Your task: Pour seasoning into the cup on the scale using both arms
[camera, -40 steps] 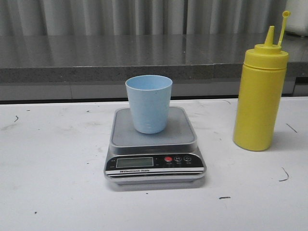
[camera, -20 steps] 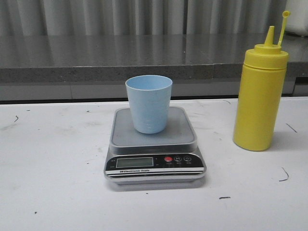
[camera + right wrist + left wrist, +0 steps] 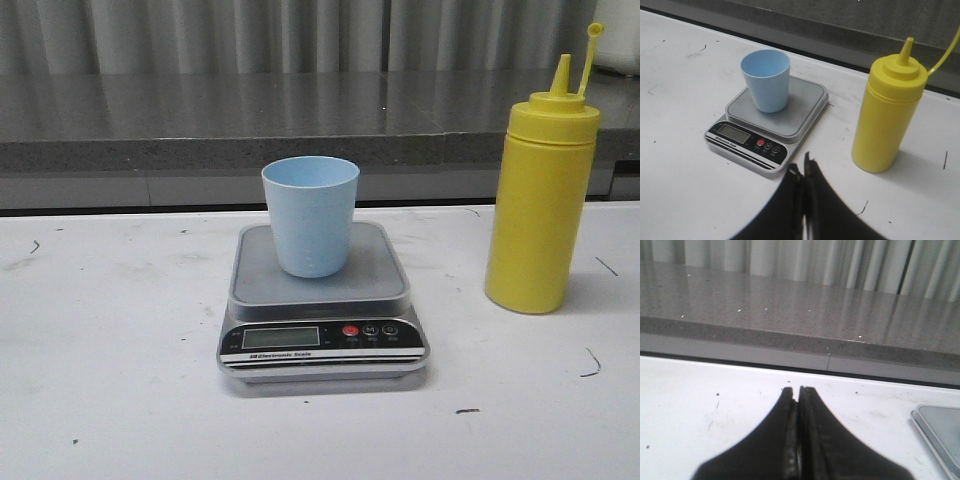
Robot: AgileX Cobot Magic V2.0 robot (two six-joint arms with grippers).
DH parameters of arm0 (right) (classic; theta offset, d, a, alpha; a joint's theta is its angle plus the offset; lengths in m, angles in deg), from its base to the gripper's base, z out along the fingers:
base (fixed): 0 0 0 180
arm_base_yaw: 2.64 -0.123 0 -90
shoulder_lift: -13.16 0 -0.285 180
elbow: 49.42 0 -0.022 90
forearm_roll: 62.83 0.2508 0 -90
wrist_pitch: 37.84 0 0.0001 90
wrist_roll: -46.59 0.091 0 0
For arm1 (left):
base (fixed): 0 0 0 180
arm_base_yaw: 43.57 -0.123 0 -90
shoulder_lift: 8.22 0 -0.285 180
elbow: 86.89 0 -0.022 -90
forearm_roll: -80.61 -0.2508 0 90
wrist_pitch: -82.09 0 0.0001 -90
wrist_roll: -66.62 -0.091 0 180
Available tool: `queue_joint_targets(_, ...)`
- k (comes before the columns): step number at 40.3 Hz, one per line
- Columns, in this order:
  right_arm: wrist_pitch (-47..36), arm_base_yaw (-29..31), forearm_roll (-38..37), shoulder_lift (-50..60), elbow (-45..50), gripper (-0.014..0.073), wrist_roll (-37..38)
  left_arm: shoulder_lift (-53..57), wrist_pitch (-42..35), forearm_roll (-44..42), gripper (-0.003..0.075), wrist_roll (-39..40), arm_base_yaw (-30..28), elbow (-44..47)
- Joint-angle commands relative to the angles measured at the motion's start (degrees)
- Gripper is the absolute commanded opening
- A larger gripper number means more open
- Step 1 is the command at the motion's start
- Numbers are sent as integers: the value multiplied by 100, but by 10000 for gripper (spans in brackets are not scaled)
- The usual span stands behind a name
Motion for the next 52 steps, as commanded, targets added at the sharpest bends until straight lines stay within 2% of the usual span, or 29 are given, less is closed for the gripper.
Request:
queue_joint_targets(1,-391,27,-26,-22,-222,-71,-58,235,-446,192,-20,23,-138,187)
queue_joint_targets(11,-375,27,-26,-22,-222,-71,-58,241,-1041,192,-20,23,-146,851)
queue_joint_targets(52,-391,27,-26,-22,-222,-71,-58,241,-1004,192,-20,23,-146,838)
